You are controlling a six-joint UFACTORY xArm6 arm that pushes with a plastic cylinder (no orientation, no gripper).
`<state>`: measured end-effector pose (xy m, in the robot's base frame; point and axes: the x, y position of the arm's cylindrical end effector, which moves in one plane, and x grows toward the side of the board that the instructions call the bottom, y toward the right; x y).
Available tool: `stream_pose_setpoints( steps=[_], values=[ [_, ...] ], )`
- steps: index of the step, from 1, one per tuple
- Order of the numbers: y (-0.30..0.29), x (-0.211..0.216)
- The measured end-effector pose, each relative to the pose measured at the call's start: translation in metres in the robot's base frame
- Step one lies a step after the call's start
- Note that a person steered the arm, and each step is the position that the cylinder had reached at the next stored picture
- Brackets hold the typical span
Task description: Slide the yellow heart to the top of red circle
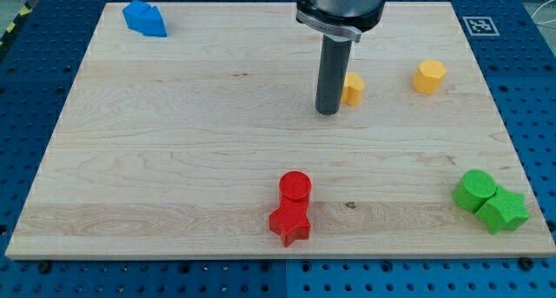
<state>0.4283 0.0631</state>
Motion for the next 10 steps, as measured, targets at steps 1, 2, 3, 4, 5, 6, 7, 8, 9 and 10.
stream_pose_setpoints(
  steps=[1, 2, 3, 4, 5, 6, 7, 8, 9, 10],
  values=[
    [0.045, 0.015],
    [0.059, 0.016],
    [0.064, 0.015],
    [0.083, -0.016],
    [0.082, -0.027],
    [0.078, -0.028],
    [0.053, -0.027],
    [0.028, -0.027],
    [0.005, -0.026],
    [-0.010, -0.023]
  ],
)
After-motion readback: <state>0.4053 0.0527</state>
